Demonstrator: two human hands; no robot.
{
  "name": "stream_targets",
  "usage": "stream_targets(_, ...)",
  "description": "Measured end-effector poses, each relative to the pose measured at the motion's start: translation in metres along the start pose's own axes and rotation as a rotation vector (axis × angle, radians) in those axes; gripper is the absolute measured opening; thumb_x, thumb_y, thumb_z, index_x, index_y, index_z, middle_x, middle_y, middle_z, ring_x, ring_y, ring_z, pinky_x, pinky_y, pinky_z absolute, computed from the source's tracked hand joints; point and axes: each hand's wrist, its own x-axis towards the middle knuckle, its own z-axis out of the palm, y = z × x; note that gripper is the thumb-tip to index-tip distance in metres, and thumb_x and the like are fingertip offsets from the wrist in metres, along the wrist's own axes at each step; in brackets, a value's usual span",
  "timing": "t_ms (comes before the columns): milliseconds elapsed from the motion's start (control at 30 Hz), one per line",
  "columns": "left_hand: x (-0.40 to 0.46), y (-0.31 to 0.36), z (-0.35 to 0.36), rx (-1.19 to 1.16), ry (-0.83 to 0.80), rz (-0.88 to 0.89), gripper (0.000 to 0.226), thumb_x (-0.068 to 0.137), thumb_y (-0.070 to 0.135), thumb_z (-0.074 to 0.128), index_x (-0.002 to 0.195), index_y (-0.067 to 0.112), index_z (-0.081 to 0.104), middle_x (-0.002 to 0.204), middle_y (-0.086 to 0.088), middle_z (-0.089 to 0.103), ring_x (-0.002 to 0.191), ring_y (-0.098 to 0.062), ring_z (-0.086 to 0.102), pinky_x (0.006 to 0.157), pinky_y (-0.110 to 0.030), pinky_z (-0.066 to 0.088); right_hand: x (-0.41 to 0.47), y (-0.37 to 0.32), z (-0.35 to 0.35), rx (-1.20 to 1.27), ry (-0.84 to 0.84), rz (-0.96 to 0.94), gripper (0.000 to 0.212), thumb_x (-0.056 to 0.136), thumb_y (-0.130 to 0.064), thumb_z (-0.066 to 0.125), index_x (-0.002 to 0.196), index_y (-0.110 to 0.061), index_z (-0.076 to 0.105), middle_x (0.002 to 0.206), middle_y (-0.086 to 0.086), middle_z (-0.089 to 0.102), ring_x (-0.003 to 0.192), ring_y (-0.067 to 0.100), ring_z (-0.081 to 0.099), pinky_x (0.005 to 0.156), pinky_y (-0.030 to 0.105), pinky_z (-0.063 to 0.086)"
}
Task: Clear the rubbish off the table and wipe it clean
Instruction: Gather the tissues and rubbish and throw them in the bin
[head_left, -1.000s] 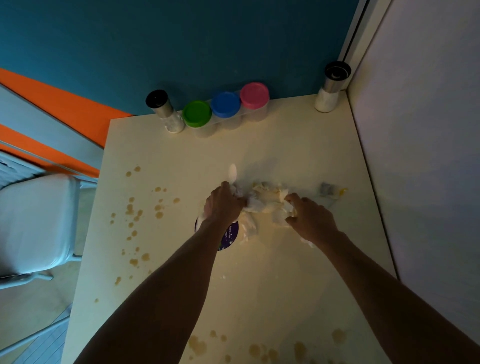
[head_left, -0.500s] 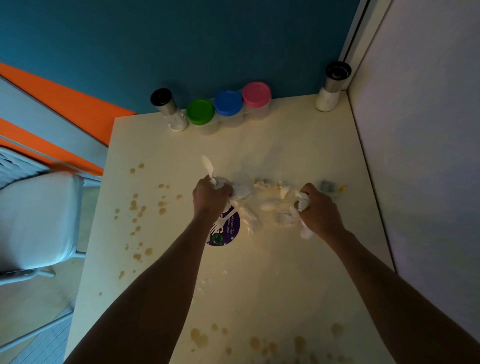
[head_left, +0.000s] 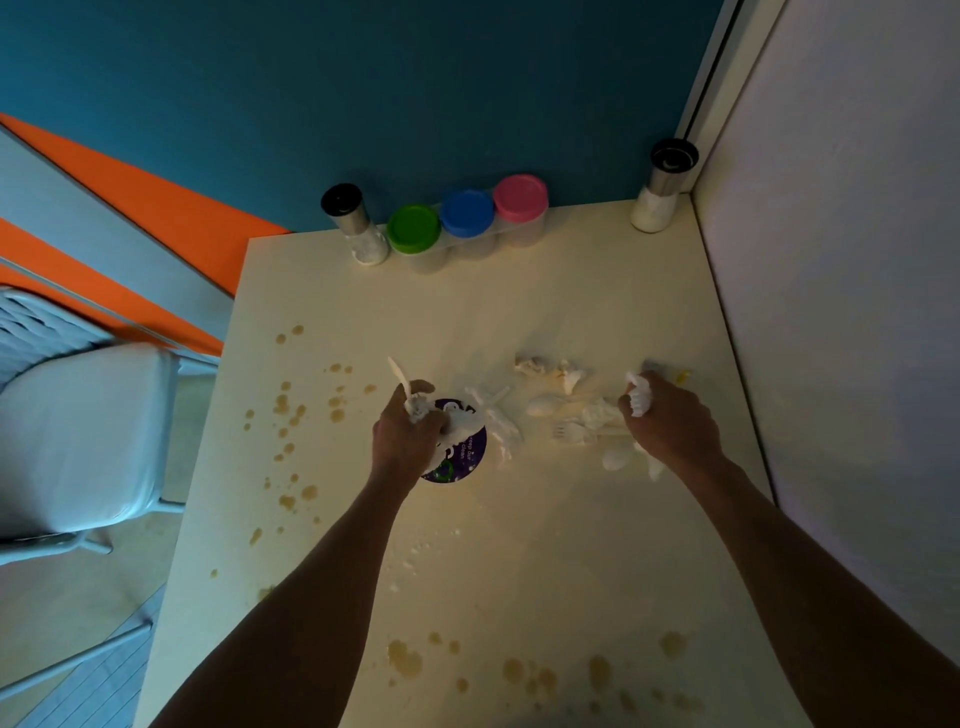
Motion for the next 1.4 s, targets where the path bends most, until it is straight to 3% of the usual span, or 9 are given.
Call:
stream_targets(333,-0.033,-0.016,-0.007,0.023,-0.008,-0.11,0.04,0.071,0.037,0.055,0.095,0.009,0.072,0.086,-0.008,0.072,0.081,-0.027,0.068,0.068,-0.034,0.057,-0.037,-0.003,0.006,-0.212,-0.007,-0.036,0.029,0.1,-0.03,0.043,0.114,-0.005,0.052,0.108,0.019,0.065,0.103,0.041,0.058,0.081,0.042,0.049)
stream_targets(500,-0.055,-0.019,-0.01,0.076,-0.039,-0.081,0.036,0.069,0.038,0.053,0.085,0.011,0.07,0.076,-0.005,0.072,0.073,-0.025,0.069,0.063,-0.032,0.056,-0.066,-0.012,0.02,-0.193,-0.023,-0.023,0.052,0.095,-0.047,0.03,0.121,-0.007,0.052,0.101,0.02,0.066,0.096,0.042,0.063,0.077,0.043,0.05)
stream_targets(600,-0.065,-0.026,-0.01,0.11,-0.067,-0.066,0.041,0.068,0.04,0.053,0.092,0.012,0.073,0.077,-0.005,0.072,0.07,-0.023,0.069,0.066,-0.037,0.06,-0.084,-0.025,0.022,-0.115,-0.073,-0.004,0.049,0.095,-0.045,0.037,0.125,-0.009,0.053,0.077,0.0,0.054,0.098,0.04,0.064,0.084,0.042,0.05)
stream_targets(667,-0.072,-0.032,-0.012,0.155,-0.074,-0.041,0.037,0.074,0.037,0.058,0.098,0.012,0.072,0.081,-0.003,0.072,0.07,-0.022,0.069,0.061,-0.031,0.057,-0.098,-0.039,0.025,-0.033,-0.044,0.072,0.026,0.088,-0.025,0.063,0.108,-0.009,0.061,0.069,-0.003,0.045,0.08,0.039,0.066,0.073,0.044,0.054)
stream_targets(833,-0.088,-0.049,-0.015,0.18,-0.106,0.043,0.037,0.075,0.04,0.056,0.099,0.015,0.07,0.083,0.001,0.073,0.07,-0.018,0.07,0.066,-0.039,0.062,-0.119,-0.046,0.056,-0.029,-0.214,0.174,0.021,0.073,-0.002,0.076,0.087,-0.002,0.06,0.089,0.018,0.06,0.064,0.042,0.063,0.06,0.048,0.056)
stream_targets(967,-0.098,-0.058,-0.025,0.235,-0.105,0.124,0.035,0.082,0.035,0.063,0.111,0.016,0.068,0.098,-0.001,0.074,0.083,-0.021,0.07,0.073,-0.034,0.058,-0.147,-0.063,0.066,0.096,-0.106,0.077,0.014,0.097,-0.02,0.05,0.107,-0.011,0.055,0.097,0.007,0.057,0.099,0.042,0.062,0.08,0.038,0.046)
stream_targets(1067,-0.106,-0.067,-0.033,0.283,-0.133,0.19,0.032,0.082,0.034,0.065,0.111,0.021,0.064,0.103,-0.001,0.07,0.091,-0.026,0.067,0.078,-0.036,0.055,-0.164,-0.077,0.08,0.029,-0.1,0.035,0.018,0.085,-0.016,0.068,0.097,-0.006,0.059,0.089,0.016,0.059,0.082,0.047,0.063,0.072,0.044,0.052)
stream_targets(1200,-0.117,-0.082,-0.044,0.333,-0.155,0.256,0.027,0.084,0.033,0.068,0.104,0.016,0.062,0.097,-0.002,0.066,0.08,-0.023,0.06,0.067,-0.032,0.046,-0.188,-0.097,0.086,-0.002,-0.147,-0.005,0.018,0.099,-0.018,0.042,0.103,-0.002,0.048,0.11,0.021,0.056,0.102,0.043,0.059,0.092,0.042,0.046)
stream_targets(1400,-0.134,-0.106,-0.069,0.327,-0.095,0.302,0.028,0.085,0.024,0.068,0.11,0.013,0.063,0.101,-0.003,0.065,0.081,-0.021,0.057,0.069,-0.027,0.038,-0.216,-0.106,0.109,0.17,-0.175,0.015,0.022,0.096,-0.03,0.045,0.102,-0.009,0.048,0.091,0.018,0.062,0.086,0.041,0.064,0.08,0.048,0.055)
